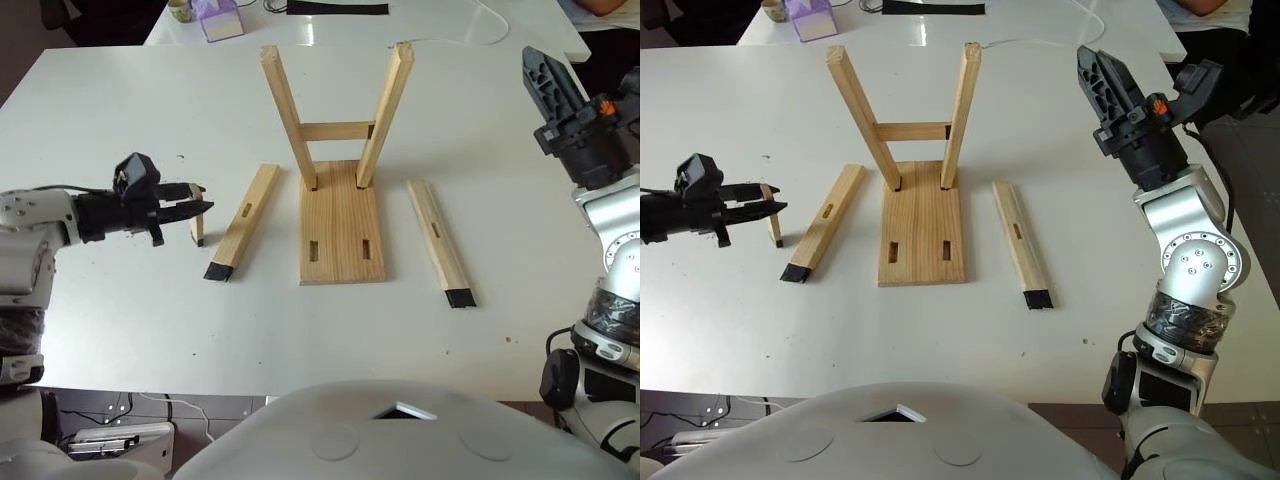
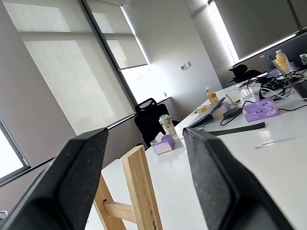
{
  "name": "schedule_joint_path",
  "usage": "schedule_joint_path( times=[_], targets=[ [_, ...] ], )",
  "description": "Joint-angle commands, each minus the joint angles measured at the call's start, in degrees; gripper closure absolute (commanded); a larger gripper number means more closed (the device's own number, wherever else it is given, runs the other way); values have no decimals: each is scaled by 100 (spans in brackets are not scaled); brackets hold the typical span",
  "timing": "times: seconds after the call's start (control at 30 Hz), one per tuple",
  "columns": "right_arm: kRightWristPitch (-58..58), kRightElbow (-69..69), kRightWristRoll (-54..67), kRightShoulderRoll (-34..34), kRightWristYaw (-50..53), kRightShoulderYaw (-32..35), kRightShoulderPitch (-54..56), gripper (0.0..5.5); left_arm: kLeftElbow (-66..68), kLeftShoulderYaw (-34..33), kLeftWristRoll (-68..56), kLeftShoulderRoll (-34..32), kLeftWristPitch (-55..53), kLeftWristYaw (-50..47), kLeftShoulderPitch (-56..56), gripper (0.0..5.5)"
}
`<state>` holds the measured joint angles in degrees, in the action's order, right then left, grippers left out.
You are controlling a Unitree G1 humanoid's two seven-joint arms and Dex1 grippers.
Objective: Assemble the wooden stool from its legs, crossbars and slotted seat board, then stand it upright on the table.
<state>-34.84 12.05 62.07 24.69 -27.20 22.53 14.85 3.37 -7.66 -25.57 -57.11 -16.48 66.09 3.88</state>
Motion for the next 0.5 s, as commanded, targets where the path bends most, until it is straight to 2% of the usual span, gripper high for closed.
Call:
schedule_joint_path(
  times=[0.03, 0.13, 0.2, 0.37, 0.5],
  targets=[
    [-147, -312, -115, 82, -52, -106, 204, 262, -1201, -281, -563, 331, -569, -241, -615, 419],
    [-139, -398, -217, 65, -96, -171, 211, 262, -2022, -388, -1360, 624, -1235, -516, -519, 419],
    [-101, -530, -326, 14, -88, -220, 295, 262, -2115, -289, -1490, 850, -1415, -708, -389, 419],
    [-98, -583, -404, 23, -196, -176, 266, 262, -1822, -371, -1304, 790, -1316, -774, 181, 419],
    [0, -685, -576, -101, -236, -264, 226, 262, -859, -351, -846, 663, -836, -647, 1148, 419]
  ],
)
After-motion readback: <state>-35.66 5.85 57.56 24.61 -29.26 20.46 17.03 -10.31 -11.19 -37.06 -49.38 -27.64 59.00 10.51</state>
